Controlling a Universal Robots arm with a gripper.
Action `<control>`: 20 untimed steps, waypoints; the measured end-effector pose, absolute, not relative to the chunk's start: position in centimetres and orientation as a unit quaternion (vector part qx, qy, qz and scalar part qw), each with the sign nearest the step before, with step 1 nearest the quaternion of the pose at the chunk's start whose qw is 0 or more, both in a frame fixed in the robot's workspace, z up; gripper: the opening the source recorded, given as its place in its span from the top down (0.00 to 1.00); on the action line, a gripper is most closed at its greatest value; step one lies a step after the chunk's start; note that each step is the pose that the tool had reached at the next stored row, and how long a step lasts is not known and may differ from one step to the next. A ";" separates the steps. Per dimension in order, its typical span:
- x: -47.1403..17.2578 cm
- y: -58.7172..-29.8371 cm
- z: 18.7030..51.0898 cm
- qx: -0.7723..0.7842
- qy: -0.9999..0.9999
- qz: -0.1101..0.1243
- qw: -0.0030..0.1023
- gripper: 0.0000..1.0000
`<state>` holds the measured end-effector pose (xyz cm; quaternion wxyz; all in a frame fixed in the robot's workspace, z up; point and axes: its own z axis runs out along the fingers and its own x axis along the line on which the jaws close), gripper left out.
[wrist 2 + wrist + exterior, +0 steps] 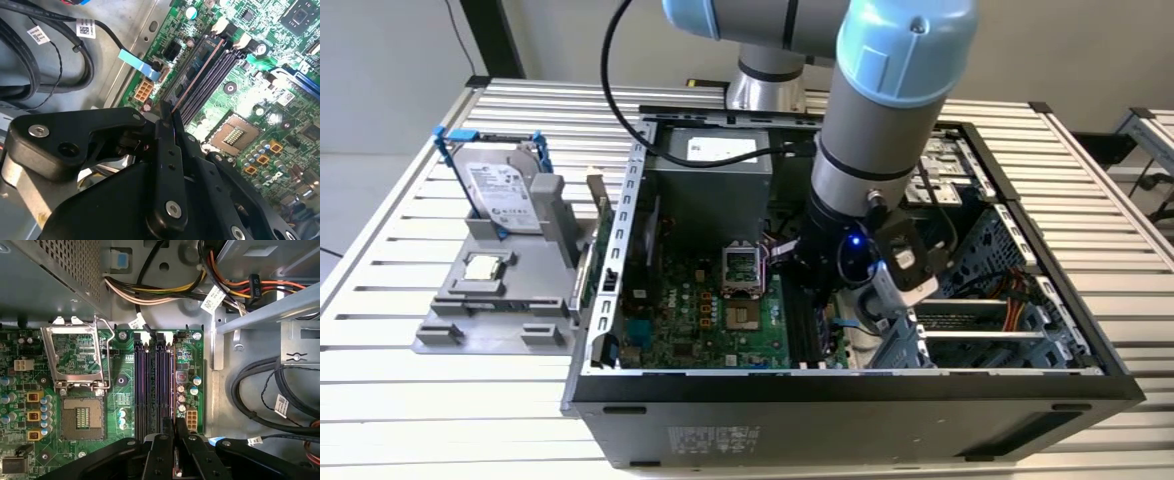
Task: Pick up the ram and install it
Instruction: 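Insert the ram into the slot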
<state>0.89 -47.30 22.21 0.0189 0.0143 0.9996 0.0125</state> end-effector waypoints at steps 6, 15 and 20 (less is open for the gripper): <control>0.9 -47.3 22.2 0.023 0.999 0.012 0.019 1.00; 0.9 -47.3 22.0 0.035 0.999 0.012 0.019 1.00; 0.9 -47.3 22.0 0.035 0.999 0.012 0.019 1.00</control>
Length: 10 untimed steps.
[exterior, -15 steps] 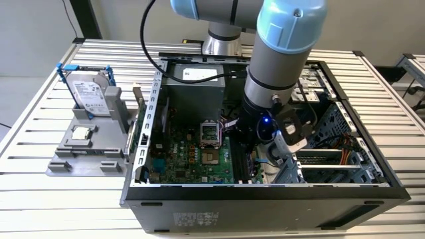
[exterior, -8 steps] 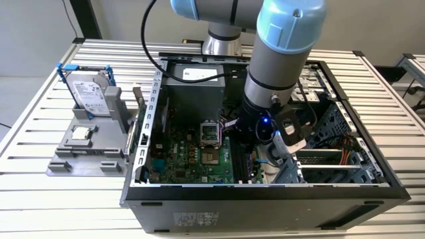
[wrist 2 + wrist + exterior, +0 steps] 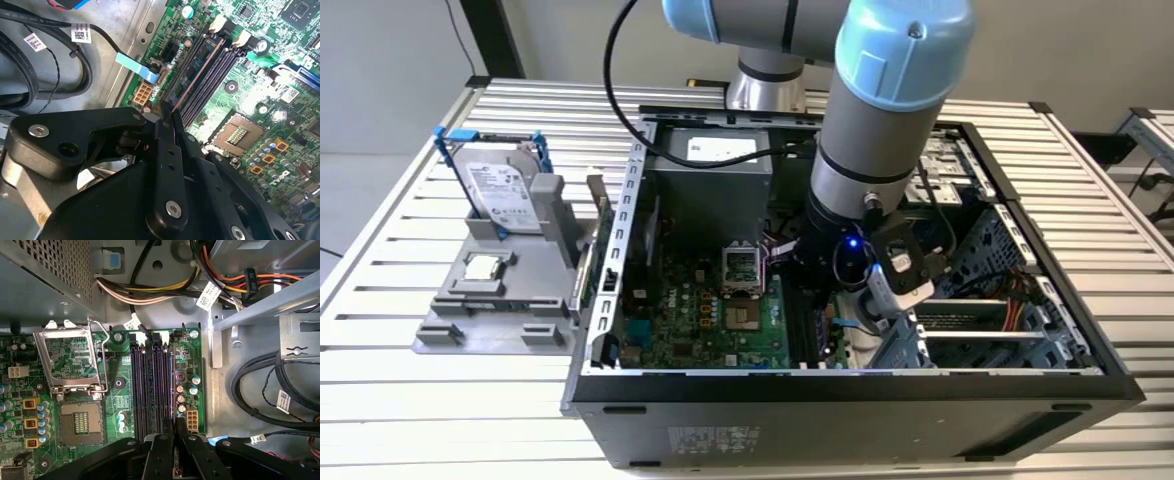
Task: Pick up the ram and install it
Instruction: 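Insert the ram into the slot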
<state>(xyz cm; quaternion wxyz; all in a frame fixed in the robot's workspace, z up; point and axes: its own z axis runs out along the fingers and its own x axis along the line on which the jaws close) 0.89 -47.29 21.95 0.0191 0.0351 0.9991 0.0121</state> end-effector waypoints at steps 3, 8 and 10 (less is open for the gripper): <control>0.9 -47.3 21.9 0.034 0.999 0.012 0.019 1.00; 0.9 -47.3 21.9 0.023 0.999 0.012 0.019 1.00; 0.9 -47.3 22.0 0.021 1.000 0.012 0.019 1.00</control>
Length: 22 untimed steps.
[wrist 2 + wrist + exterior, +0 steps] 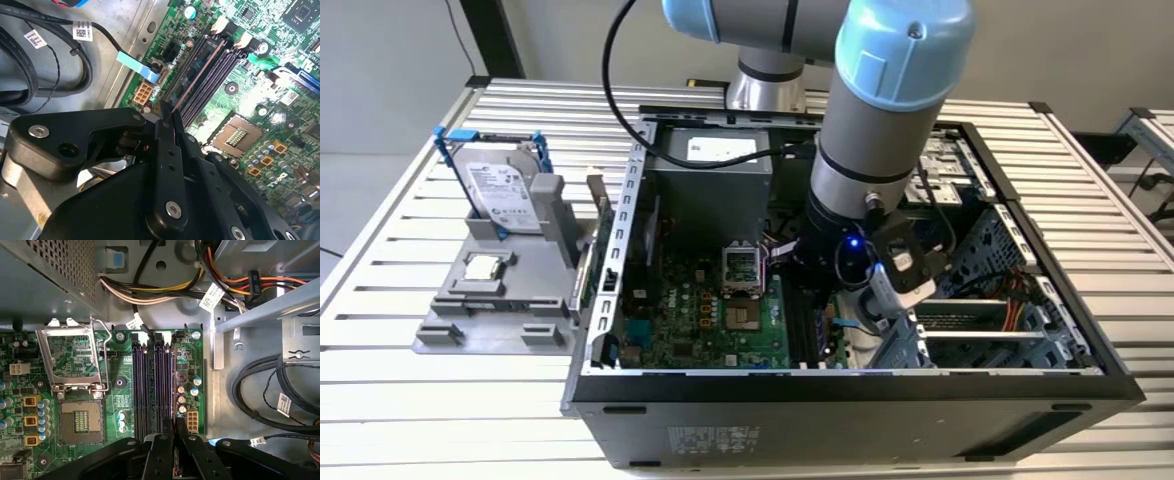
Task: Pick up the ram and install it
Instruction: 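Insert the ram into the slot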
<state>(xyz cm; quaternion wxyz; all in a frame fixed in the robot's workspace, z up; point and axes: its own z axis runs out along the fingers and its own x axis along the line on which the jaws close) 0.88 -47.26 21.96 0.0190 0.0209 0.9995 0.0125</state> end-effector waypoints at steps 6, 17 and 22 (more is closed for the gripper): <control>0.9 -47.3 22.1 0.020 1.000 0.013 0.019 1.00; 0.7 -47.2 21.9 0.016 1.000 0.013 0.019 1.00; 0.7 -47.2 21.6 0.016 1.000 0.012 0.019 1.00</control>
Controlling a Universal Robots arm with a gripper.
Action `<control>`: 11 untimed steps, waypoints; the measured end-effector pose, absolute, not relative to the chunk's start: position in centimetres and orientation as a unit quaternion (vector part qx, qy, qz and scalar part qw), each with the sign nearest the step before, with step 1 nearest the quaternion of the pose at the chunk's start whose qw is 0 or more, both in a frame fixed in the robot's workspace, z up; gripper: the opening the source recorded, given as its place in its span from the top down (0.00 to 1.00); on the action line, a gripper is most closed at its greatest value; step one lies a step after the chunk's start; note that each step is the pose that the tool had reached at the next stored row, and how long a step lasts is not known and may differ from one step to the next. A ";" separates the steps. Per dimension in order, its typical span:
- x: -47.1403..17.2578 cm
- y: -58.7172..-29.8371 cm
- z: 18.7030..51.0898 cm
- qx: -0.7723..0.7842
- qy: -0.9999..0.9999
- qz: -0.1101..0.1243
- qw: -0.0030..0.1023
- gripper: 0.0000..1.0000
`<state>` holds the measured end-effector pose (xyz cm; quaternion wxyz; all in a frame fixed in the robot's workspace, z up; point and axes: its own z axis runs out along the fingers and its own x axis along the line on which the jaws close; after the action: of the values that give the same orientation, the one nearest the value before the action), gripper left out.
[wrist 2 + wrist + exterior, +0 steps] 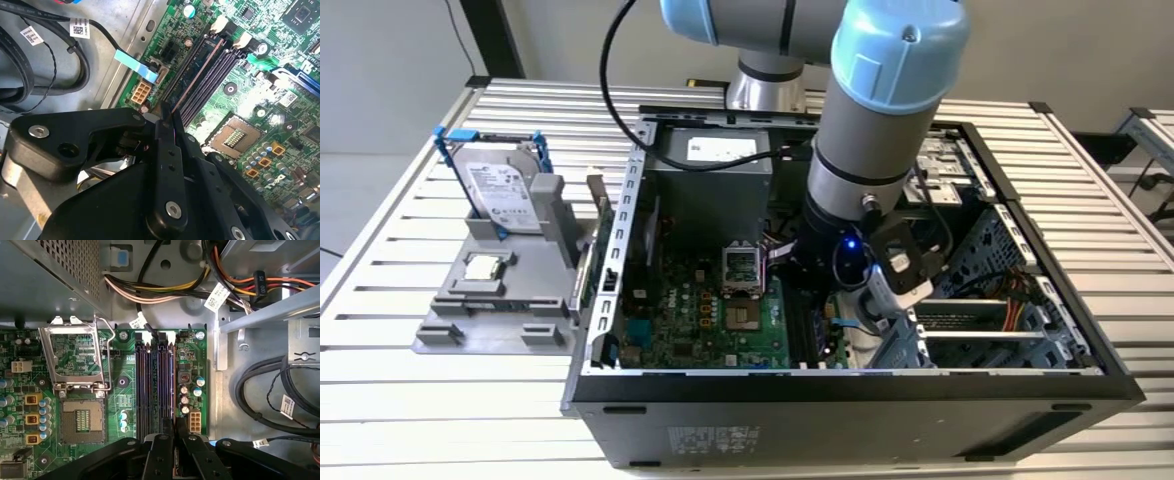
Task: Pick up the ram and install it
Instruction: 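Insert the ram into the slot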
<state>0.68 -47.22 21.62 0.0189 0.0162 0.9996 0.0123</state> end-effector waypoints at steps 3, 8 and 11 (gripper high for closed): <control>0.7 -47.2 21.5 0.016 1.000 0.012 0.019 1.00; 0.7 -47.2 21.6 0.016 1.000 0.010 0.018 1.00; 0.7 -47.2 21.9 0.016 1.000 0.009 0.018 1.00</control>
<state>0.72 -47.21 21.87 0.0180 0.0161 0.9997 0.0087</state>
